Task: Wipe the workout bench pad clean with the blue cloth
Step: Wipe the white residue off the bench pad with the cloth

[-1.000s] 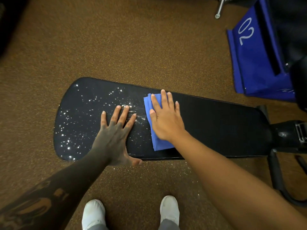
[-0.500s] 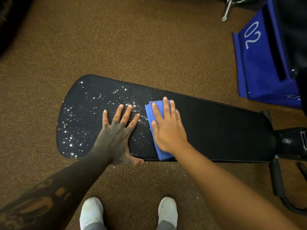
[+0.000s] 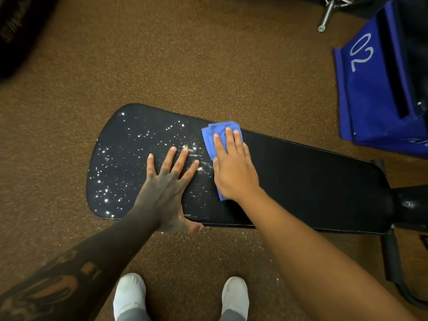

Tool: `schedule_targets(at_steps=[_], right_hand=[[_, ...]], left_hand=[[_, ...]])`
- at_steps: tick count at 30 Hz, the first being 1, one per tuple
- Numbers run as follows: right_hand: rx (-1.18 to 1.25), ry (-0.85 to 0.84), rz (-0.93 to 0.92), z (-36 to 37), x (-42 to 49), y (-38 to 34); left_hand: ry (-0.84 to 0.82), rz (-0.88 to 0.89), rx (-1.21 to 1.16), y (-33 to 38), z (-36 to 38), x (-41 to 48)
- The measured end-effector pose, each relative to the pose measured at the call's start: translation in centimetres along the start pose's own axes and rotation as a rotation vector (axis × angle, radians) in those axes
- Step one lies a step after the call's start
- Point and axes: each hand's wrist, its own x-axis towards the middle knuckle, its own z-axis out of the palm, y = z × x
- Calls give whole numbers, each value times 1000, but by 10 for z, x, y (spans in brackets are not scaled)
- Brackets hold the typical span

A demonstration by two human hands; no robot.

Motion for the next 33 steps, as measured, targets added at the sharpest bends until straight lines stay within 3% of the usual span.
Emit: schedule_targets(at_steps=[9, 15, 19, 21, 25, 27, 31, 33], right_hand=[[86, 27, -116, 3, -19, 9], [100, 49, -6, -5, 19, -3], [5, 12, -218, 1, -28, 4], [5, 18, -163, -2, -17, 14], [83, 76, 166, -5, 6, 2], [84, 82, 144, 1, -5, -13], [42, 40, -85, 7, -38, -9], [58, 48, -26, 5, -34, 6]], left_hand=[[13, 14, -6, -6, 3, -2], [19, 16, -22, -6, 3, -2], [17, 14, -20, -6, 3, -2], [18, 18, -21, -6, 3, -2], [11, 14, -9, -7, 0, -3], [6, 19, -1, -9, -2, -3], [-5, 25, 30, -14, -3, -5], [-11, 30, 38, -15, -4, -6]])
